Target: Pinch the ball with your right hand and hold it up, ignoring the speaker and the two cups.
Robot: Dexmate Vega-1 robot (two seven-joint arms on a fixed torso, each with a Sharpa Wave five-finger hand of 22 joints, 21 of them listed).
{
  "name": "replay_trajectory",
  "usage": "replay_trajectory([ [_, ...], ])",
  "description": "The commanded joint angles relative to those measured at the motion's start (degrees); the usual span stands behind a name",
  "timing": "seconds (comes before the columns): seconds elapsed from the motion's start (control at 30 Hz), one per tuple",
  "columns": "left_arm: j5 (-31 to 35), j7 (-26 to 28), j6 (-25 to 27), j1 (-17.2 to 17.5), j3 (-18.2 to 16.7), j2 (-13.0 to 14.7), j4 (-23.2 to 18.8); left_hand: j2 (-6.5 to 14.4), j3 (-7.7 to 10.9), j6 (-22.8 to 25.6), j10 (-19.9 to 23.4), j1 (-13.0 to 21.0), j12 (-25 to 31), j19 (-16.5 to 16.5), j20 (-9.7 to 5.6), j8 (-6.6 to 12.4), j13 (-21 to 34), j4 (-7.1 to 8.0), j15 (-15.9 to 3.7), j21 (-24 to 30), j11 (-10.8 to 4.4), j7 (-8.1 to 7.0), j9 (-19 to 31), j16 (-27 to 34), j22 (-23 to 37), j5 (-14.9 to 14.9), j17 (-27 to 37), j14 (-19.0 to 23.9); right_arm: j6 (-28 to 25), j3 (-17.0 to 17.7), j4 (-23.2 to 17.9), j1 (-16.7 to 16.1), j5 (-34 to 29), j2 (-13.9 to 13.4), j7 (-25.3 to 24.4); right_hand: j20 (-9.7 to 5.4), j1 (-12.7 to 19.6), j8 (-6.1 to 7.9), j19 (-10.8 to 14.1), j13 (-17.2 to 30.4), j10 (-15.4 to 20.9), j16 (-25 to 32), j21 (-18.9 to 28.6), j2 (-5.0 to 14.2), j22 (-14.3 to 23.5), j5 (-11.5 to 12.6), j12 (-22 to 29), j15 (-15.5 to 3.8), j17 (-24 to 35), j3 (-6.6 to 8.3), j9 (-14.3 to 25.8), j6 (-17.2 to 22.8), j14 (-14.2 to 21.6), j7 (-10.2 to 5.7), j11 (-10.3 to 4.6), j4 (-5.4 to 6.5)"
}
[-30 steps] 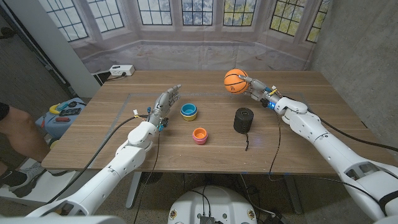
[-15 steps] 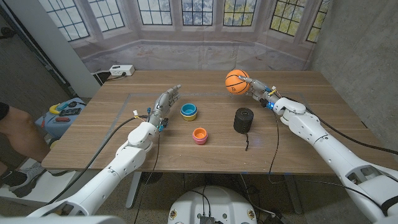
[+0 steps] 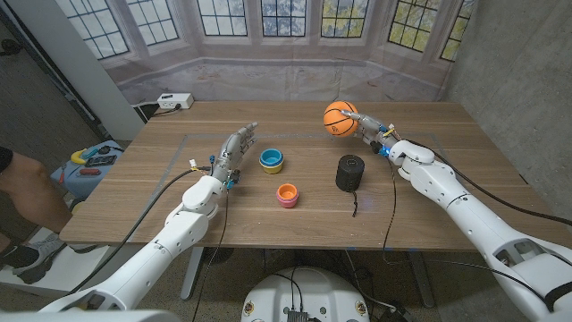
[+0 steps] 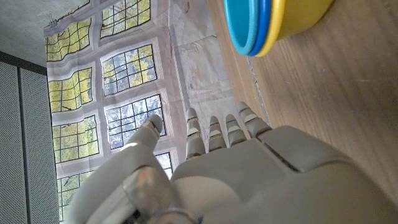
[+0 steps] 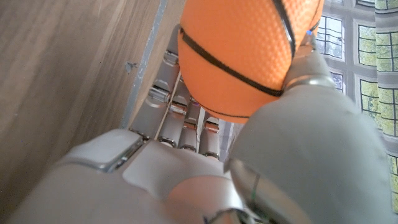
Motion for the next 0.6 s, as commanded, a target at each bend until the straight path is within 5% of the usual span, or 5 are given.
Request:
replay_trajectory([
  [0.03, -0.2, -0.1, -0.4, 0.1, -0.4, 0.1, 0.2, 0.0, 0.12, 0.6, 0.4, 0.6, 0.1, 0.6, 0.14, -0.07, 0.3, -0.1, 0.13, -0.2, 0.02, -0.06, 0.2, 0.0, 0.2, 0.5, 0.1, 0.7, -1.0, 0.4, -2.2, -1.1, -0.6, 1.3, -6.5, -3.94, 14.5, 1.08, 3.5, 1.8, 9.5, 0.1, 2.0, 11.0, 0.7, -0.2, 1.0, -14.39, 3.0, 1.64, -0.1, 4.3, 10.5, -2.5, -8.35, -0.67],
  [0.23, -0.4, -0.1, -0.4, 0.3, -0.5, 0.2, 0.1, 0.0, 0.13, 0.6, 0.7, 0.6, 0.2, 0.6, 0.17, -0.08, 0.3, -0.12, 0.17, -0.2, -0.04, -0.05, 0.2, 0.1, 0.2, 0.5, 0.1, 0.8, -1.3, 0.8, -2.9, -1.6, -0.3, 1.8, -8.4, -4.46, 17.5, 2.44, 4.6, 2.3, 13.0, -1.0, 5.1, 10.51, 1.8, -0.8, 2.0, -14.36, 3.4, 1.48, -0.4, 7.8, 13.9, -3.56, -10.33, -0.16],
  [0.6, -0.5, 0.0, -0.5, 0.8, -0.8, 0.5, -0.7, 0.0, 0.14, 0.7, 0.7, 0.7, 0.1, 0.7, 0.18, -0.08, 0.3, -0.14, 0.17, -0.3, -0.04, -0.21, 0.2, 0.1, 0.2, 0.5, 0.1, 0.9, -2.2, 1.2, -3.8, -1.8, 0.4, 2.2, -10.2, -4.54, 19.9, 3.76, 5.6, -0.4, 17.7, -1.9, 9.7, 10.44, 3.5, -1.4, 0.9, -14.32, 4.5, 0.88, -0.7, 11.3, 18.1, -3.61, -11.37, 0.29],
])
